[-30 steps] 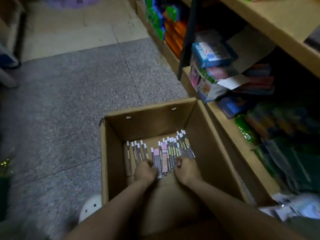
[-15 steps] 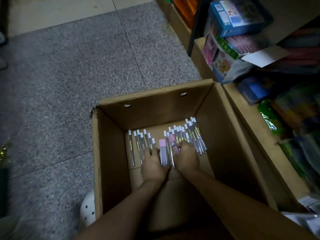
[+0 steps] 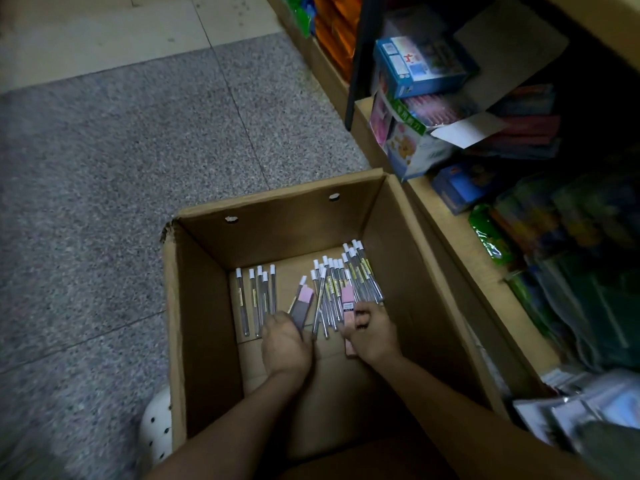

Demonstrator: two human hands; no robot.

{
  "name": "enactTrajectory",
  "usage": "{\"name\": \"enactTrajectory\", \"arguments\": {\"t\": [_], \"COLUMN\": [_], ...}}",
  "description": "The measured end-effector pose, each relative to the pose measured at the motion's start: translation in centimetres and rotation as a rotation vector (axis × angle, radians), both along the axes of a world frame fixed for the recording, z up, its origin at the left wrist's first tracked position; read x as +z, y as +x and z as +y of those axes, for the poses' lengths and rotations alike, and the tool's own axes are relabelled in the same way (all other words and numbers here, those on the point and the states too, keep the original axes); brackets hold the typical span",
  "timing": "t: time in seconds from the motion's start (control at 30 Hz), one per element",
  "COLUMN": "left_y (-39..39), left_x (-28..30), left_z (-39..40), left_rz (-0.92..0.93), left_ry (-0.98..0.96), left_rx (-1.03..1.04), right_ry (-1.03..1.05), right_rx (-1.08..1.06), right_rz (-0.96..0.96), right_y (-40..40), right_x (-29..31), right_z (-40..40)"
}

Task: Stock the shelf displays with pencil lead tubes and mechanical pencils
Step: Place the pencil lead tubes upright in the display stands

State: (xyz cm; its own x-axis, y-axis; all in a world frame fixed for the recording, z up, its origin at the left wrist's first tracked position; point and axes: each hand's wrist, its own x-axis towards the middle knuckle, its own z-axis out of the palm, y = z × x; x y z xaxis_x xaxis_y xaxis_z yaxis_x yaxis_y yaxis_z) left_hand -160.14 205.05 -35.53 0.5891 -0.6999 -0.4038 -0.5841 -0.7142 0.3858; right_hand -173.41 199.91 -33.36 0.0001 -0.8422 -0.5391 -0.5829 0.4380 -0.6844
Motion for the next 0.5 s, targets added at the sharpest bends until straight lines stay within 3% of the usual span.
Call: {"name": "enactTrajectory", "arguments": {"t": [0.17,0.27,0.33,0.5], "left_y": [0.4,0.8,1.1,0.6], "left_x": [2.1,5.3,8.1,16.9], "left_z": [-0.9,-1.4,-2.0,-4.8], "left_rz": [0.414,0.937,1.171,1.261], "left_ry": [-0.078,-0.158,-0.203,-0.347], "left_rx": [0.215,0.416,0.453,0.226], "right_ry": [0.039,0.040,-0.029,-0.317], "right_rx": [0.087,0.113,0.119,0.142], "right_rz": [-0.130,-0.263,-0.322,-0.262], "right_y": [-0.5,-0.2,-0.2,-1.7], "right_x": [1.6,4.8,7.7,16.9], "right_z": [0.1,-0.7,-1.5,-2.9]}}
